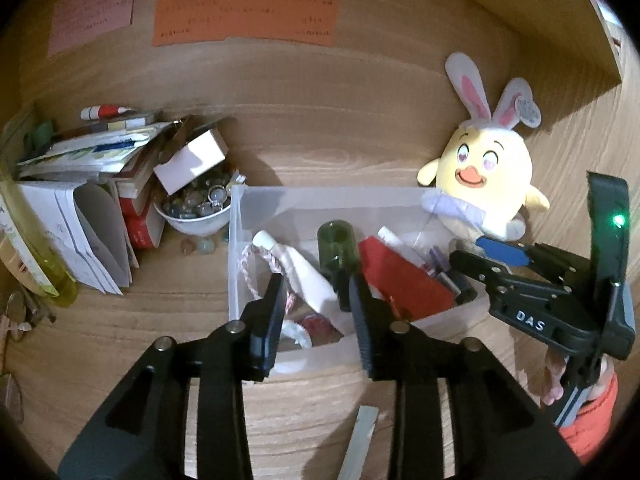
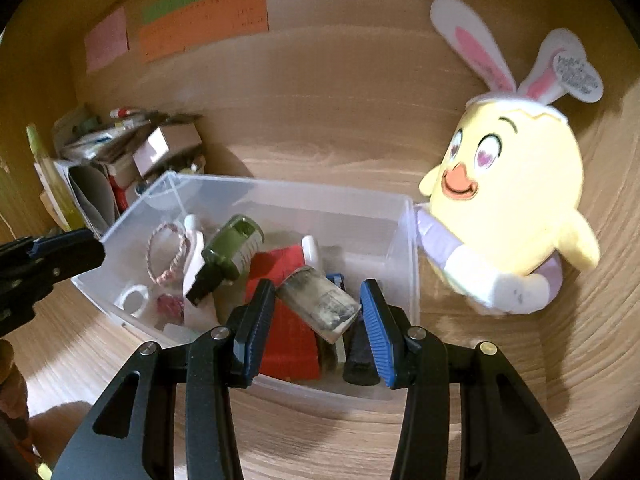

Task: Organize objects
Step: 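Open the left tool to drop the bracelet while the right tool releases the eraser into the box, then grasp the pale green stick with the left tool while the right tool grasps the small brown bead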

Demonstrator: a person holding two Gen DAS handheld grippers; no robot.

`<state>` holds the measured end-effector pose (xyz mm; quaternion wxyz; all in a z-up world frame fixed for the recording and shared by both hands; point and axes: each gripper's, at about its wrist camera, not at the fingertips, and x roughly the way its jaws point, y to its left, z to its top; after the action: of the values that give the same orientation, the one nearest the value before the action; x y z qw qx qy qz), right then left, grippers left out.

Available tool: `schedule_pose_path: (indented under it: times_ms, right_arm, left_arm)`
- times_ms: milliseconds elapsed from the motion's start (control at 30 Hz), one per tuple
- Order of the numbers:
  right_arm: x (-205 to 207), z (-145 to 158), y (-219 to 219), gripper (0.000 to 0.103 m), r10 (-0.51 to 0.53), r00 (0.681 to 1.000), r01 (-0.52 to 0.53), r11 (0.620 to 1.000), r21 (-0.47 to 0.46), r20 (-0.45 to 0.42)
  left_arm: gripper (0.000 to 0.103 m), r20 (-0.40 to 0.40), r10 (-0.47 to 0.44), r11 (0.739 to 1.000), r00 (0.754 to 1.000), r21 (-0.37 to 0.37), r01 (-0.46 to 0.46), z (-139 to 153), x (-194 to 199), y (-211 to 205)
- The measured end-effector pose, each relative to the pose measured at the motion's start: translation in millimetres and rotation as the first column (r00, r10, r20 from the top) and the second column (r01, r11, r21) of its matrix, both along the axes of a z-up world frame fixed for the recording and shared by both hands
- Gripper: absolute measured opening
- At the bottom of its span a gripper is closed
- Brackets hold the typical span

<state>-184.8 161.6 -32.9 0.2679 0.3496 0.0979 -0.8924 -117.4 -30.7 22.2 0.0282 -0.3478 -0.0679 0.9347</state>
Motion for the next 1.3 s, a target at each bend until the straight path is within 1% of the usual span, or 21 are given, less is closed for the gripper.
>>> schedule_pose_path:
  times_ms: [67,133,400,533,600,700,733,800,833,933,1033,1167,1233,1300]
  right_arm:
    - [-2,-4,-2,0.041,0.001,1.000,-0.001,1.000,0.011,0.009]
    - [-3,-7,-4,0.041,0.003,1.000,-0.004,1.000,0.017,0.017]
    - [-8,-13,-10,0.041,0.014,0.999,-0.015,0.999,0.031,0.044]
    - [-10,-14,-9,0.042,0.011,0.998,-0.012,1.000,0.023,0.055]
    - [-10,-14,-9,0.042,0.010,0.998,-0.011,1.000,0.018,0.061]
    - [-9,-13,-9,0.042,0.006,0.998,-0.008,1.000,0.026,0.056]
    - [-8,-13,-9,0.044,0.009,0.998,-0.011,1.000,0.029,0.056]
    - [-6,-12,-10,0.055,0.015,0.998,-0.016,0.999,0.032,0.054]
    - [-5,-11,-10,0.056,0.014,0.999,-0.016,0.999,0.033,0.048]
    - [-1,-7,-10,0.057,0.014,1.000,-0.015,0.999,0.043,0.027]
    - [5,-1,-8,0.058,0.027,0.999,-0.027,0.999,0.029,0.022]
    - [21,8,-3,0.066,0.045,0.999,-0.045,0.999,0.008,-0.002]
    - [29,11,-1,0.067,0.051,0.999,-0.050,0.999,0.004,-0.013]
    - [38,12,2,0.067,0.059,0.998,-0.059,0.998,0.004,-0.018]
  left_arm:
    - [0.041,0.008,-0.006,1.000,1.000,0.000,0.006,-2,2,0]
    - [0.054,0.008,-0.009,1.000,1.000,-0.004,0.009,-4,5,0]
    - [0.070,0.000,-0.027,0.999,1.000,-0.044,0.027,-4,22,3]
    - [0.079,0.030,-0.065,0.997,0.997,-0.026,0.066,-8,32,5]
    - [0.081,0.037,-0.066,0.997,0.997,-0.035,0.067,-10,36,6]
    - [0.082,0.053,-0.059,0.997,0.997,-0.053,0.062,-15,40,7]
    - [0.082,0.060,-0.057,0.997,0.997,-0.055,0.060,-18,41,6]
    - [0.082,0.077,-0.055,0.997,0.995,-0.052,0.059,-23,41,4]
    - [0.082,0.088,-0.053,0.997,0.995,-0.050,0.058,-26,42,4]
    - [0.082,0.119,-0.048,0.997,0.992,-0.047,0.054,-36,43,1]
    - [0.082,0.143,-0.053,0.997,0.988,-0.045,0.060,-43,46,0]
    - [0.082,0.176,-0.066,0.996,0.982,-0.056,0.077,-53,49,4]
    - [0.082,0.197,-0.075,0.995,0.978,-0.054,0.087,-59,49,6]
    - [0.082,0.224,-0.091,0.994,0.970,-0.037,0.102,-65,49,9]
